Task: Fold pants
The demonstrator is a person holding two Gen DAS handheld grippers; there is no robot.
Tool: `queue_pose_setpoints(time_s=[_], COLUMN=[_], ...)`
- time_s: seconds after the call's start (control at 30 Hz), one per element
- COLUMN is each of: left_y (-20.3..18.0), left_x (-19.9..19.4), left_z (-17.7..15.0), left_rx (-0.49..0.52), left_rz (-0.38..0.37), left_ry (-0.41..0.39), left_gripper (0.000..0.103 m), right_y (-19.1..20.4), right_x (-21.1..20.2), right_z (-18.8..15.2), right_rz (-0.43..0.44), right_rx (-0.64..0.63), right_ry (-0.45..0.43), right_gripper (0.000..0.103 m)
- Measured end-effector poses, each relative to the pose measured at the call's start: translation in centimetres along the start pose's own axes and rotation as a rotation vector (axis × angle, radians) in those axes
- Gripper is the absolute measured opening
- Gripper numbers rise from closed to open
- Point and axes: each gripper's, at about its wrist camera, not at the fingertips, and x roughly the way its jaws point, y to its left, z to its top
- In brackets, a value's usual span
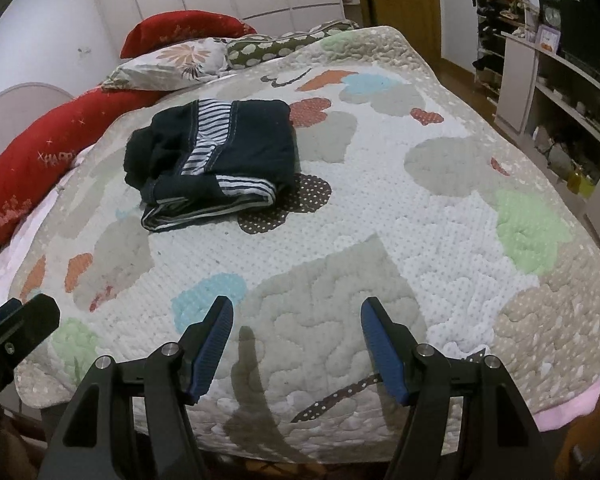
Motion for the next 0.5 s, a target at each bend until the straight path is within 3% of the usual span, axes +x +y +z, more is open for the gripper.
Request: queue_pose_setpoints(time_s=[0.5], left_y=[-0.42], left_x=[0.34], left_z=[-0.25], left_rx=[0.027], left_rz=[0.044], left_ry=[0.01], left_gripper=[0.103], right_y=[-0.35], right_x=[0.34], right_z=[-0.06], right_rz=[-0.017], right_rx=[0.0], right_ry=[0.01], right_gripper=[0.073])
